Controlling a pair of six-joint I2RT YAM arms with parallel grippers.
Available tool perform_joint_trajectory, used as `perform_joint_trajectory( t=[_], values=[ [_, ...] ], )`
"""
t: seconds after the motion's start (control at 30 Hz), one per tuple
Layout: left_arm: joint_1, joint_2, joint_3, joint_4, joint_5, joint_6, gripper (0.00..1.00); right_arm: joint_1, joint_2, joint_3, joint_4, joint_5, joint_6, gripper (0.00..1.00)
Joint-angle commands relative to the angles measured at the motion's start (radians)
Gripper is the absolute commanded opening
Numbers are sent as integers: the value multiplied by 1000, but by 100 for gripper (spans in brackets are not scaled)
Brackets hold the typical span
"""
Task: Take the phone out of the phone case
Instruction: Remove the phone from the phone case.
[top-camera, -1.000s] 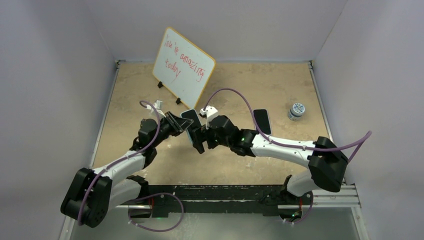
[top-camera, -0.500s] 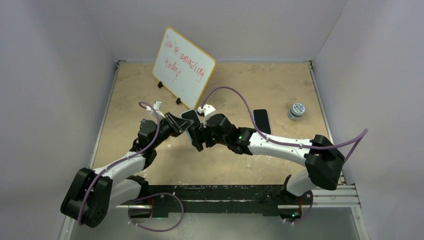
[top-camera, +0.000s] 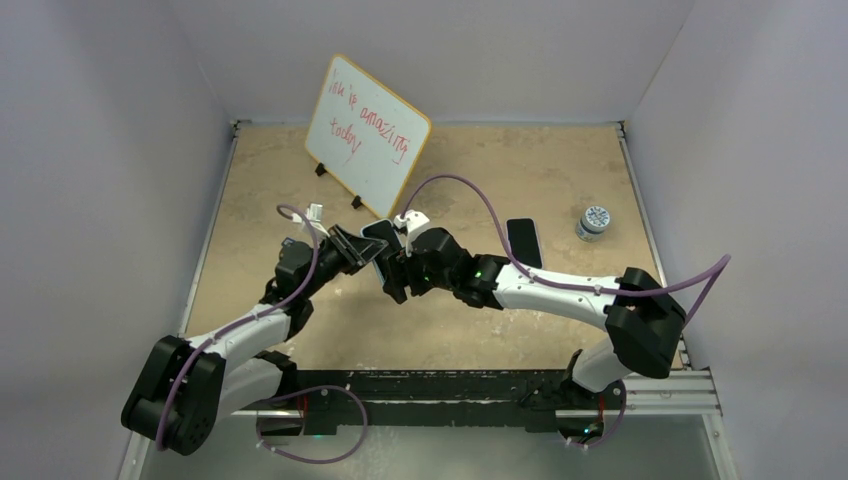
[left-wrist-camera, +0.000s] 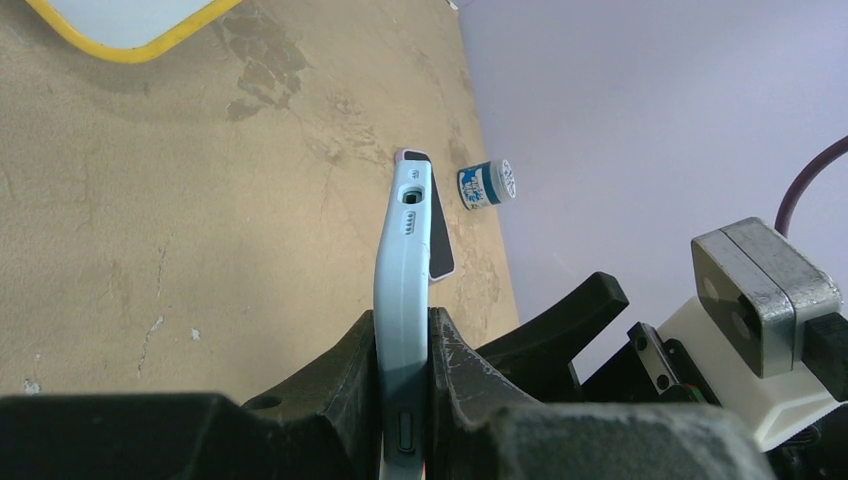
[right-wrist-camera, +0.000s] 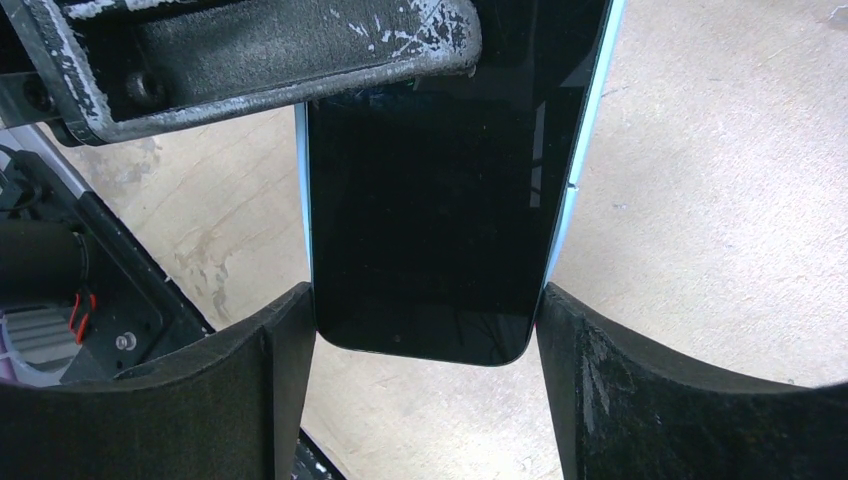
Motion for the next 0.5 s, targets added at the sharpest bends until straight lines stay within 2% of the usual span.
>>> perform_joint_trajectory(
  t=[0.0, 0.1, 0.3, 0.47],
  values=[
    [-6, -20, -9, 157, 31, -65, 0, 2, -2, 24, 16, 13, 1, 61],
    [-9, -18, -24, 188, 34, -105, 0, 2, 9, 21, 25, 17, 2, 62],
    [-58, -44, -62, 226, -26, -195, 0, 2, 36, 18, 45, 36, 4, 72],
    [-99, -61, -76, 232, -79, -241, 0, 3, 59, 18, 57, 39, 3, 74]
  ],
)
